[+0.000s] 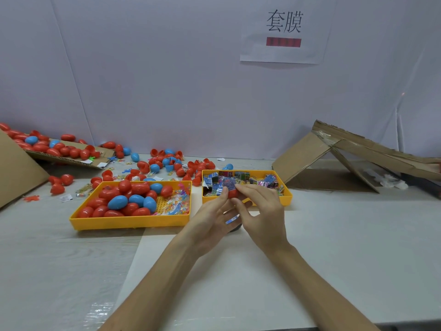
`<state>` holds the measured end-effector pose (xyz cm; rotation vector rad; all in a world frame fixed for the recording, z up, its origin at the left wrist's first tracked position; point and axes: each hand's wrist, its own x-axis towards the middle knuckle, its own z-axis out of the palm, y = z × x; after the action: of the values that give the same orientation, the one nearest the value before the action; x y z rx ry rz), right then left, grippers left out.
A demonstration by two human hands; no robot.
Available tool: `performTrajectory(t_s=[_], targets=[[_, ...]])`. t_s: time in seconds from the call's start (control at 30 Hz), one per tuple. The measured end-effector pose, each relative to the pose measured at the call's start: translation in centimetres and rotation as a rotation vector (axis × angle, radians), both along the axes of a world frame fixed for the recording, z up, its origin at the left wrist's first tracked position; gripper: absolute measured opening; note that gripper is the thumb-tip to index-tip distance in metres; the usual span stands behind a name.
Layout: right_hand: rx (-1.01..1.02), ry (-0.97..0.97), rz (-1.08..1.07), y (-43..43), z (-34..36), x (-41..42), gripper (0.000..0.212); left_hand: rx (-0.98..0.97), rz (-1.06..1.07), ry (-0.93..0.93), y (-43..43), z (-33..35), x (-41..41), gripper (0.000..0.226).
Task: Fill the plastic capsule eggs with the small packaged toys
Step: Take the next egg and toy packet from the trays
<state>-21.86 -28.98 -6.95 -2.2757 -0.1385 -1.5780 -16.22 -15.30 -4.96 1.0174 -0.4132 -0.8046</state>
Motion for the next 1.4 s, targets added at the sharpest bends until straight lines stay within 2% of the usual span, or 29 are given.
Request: performTrajectory(t_s=[0.13,0.23,0.33,0.5,0.6,0.8,1.03,1.23,1.4], targets=[[0.001,0.017,-0.004,0.20,0.24,-0.13,0.028,0.008,-0.006,-0.017,0.05,0.10,0.07,0.048],[-0.023,0.030,-0.017,0.20,0.19,-0.19,0.030,0.033,0.093,-0.043,0.00,0.15,0.00,0.040],[-0.032,0.064,-0.001,0.17,0.12,-0.16,0.032,-0.037,0.160,0.004,0.25,0.00,0.18,0.041],[-0.044,0.094,0.062,0.41,0.41,-0.24,0.035,-0.048,0.138,0.023,0.32,0.17,0.15,0.035],[0.027,0.110,0.085,0.44,0.51,-0.30,0.042,-0.050,0.114,0.026,0.53,0.29,0.17,0.029],[0.058,0.070,0.078,0.35,0.50,-0.38,0.034,-0.074,0.050,0.061,0.84,0.59,-0.08,0.020],[0.077,0.079,0.075,0.16,0.38,-0.22,0.034,-0.066,0.069,0.123,0.66,0.83,-0.15,0.025],[0.028,0.037,0.059,0.07,0.17,-0.08,0.029,-0.027,0.067,0.041,0.59,0.96,-0.44,0.029],[0.049,-0.005,0.067,-0.17,0.00,0.04,0.022,-0.018,0.041,0.050,0.63,0.74,-0.50,0.032]])
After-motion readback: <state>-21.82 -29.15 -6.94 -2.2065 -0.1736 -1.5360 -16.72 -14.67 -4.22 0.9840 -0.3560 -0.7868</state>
